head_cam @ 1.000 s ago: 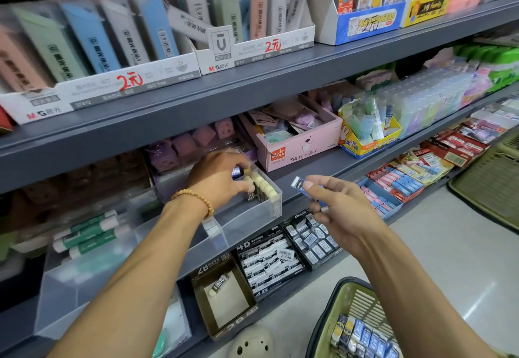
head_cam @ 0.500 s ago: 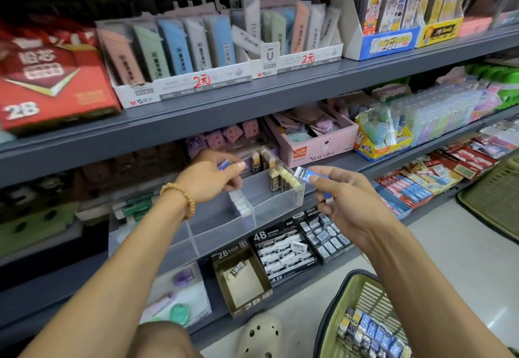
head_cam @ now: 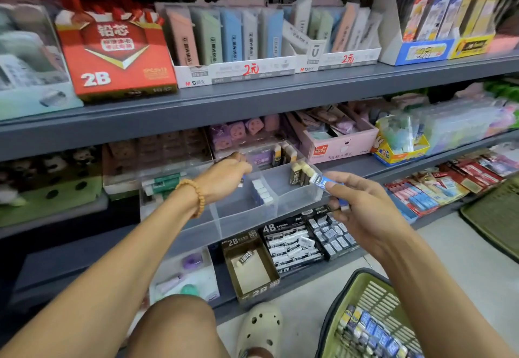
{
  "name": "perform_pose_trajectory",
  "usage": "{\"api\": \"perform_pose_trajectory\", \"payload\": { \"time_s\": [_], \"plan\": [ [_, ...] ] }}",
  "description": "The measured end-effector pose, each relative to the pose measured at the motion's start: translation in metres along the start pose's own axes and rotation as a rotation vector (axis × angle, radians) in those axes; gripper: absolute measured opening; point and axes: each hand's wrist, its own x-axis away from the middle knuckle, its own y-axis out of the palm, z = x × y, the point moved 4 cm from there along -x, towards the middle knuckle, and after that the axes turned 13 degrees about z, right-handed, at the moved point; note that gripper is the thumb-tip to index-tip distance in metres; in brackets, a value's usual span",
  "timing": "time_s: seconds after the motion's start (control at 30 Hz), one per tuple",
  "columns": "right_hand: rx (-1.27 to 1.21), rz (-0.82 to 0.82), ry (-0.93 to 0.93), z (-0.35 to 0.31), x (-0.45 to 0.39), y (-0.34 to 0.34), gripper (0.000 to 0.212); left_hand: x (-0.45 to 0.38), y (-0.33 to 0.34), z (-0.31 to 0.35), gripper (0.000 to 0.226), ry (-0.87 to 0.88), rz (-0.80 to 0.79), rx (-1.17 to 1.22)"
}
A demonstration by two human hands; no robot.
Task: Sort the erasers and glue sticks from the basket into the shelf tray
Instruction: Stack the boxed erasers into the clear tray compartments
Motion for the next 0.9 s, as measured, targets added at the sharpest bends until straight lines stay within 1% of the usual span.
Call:
{"api": "perform_pose_trajectory", "payload": {
  "time_s": [0.03, 0.13, 0.23, 0.3, 0.4, 0.53, 0.63, 0.8, 0.9],
  "plan": [
    [0.008, 0.004, 0.000, 0.000, 0.000, 0.000, 0.013, -0.001, 0.000, -0.001, 0.012, 0.017, 0.009, -0.015],
    [0.023, 0.009, -0.001, 0.002, 0.001, -0.001, 0.013, 0.001, 0.002, 0.000, 0.009, 0.143, -0.016, -0.078],
    [0.029, 0.006, 0.000, 0.004, 0.000, 0.000, 0.013, 0.001, 0.002, 0.001, 0.005, 0.219, -0.001, -0.061],
    [0.029, 0.010, 0.009, 0.006, -0.002, 0.001, 0.012, 0.003, 0.004, 0.003, 0.006, 0.246, -0.066, -0.089],
    [0.046, 0.020, 0.019, 0.010, -0.004, 0.003, 0.013, 0.005, 0.009, 0.004, 0.006, 0.227, -0.161, -0.087],
    [0.063, 0.028, 0.022, 0.013, -0.007, 0.004, 0.013, 0.003, 0.010, 0.007, 0.018, 0.211, -0.169, -0.090],
    [0.059, 0.036, 0.029, 0.015, -0.009, 0.002, 0.013, 0.001, 0.012, 0.010, 0.015, 0.173, -0.231, -0.074],
    [0.033, 0.036, 0.040, 0.019, -0.012, 0.001, 0.013, -0.003, 0.020, 0.020, 0.003, 0.142, -0.311, 0.003],
    [0.038, 0.023, 0.044, 0.020, -0.011, 0.001, 0.014, -0.002, 0.022, 0.021, 0.008, 0.146, -0.315, -0.031]
  ]
}}
